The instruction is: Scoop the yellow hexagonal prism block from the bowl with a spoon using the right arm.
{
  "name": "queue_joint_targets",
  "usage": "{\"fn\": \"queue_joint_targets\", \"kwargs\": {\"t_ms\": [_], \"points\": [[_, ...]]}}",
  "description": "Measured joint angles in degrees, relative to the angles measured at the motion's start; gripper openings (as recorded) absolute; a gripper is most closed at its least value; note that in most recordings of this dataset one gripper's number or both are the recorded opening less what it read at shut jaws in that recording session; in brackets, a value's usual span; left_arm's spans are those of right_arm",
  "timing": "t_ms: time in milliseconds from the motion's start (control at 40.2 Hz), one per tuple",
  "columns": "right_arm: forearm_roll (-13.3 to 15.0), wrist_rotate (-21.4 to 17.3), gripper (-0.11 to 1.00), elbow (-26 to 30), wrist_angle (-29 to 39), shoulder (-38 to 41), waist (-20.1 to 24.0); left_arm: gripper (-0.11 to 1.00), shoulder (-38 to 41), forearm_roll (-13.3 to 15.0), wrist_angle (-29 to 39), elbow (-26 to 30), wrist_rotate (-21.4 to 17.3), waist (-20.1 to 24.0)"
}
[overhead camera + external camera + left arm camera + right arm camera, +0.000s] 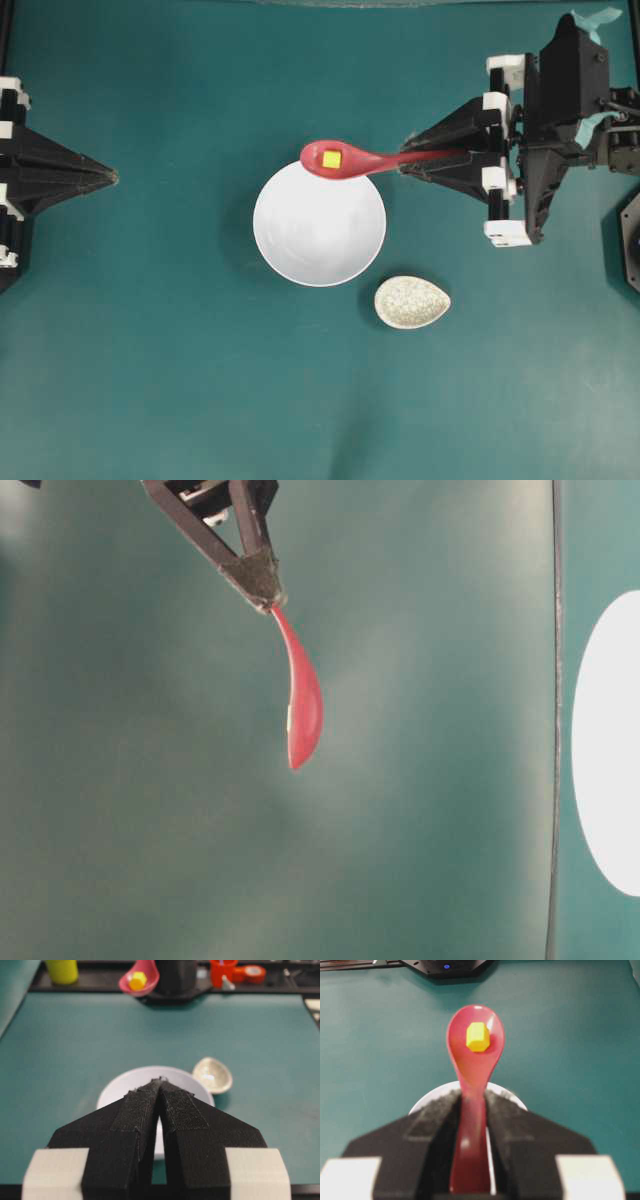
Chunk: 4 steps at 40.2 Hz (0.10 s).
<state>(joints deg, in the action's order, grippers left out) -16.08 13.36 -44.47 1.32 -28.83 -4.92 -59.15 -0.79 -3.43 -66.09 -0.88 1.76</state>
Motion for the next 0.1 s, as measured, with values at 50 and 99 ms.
{"fn": "queue_joint_targets", "kwargs": {"t_ms": [50, 99], "points": [[0.0, 0.0, 0.24, 0.0, -0.1, 0.0, 0.2, 0.01, 0.0, 0.0, 0.0, 0.0, 0.0, 0.0], [0.0, 0.0, 0.24, 0.0, -0.1, 0.0, 0.4, 0.01, 0.0, 0.0, 0.0, 0.0, 0.0, 0.1]]}}
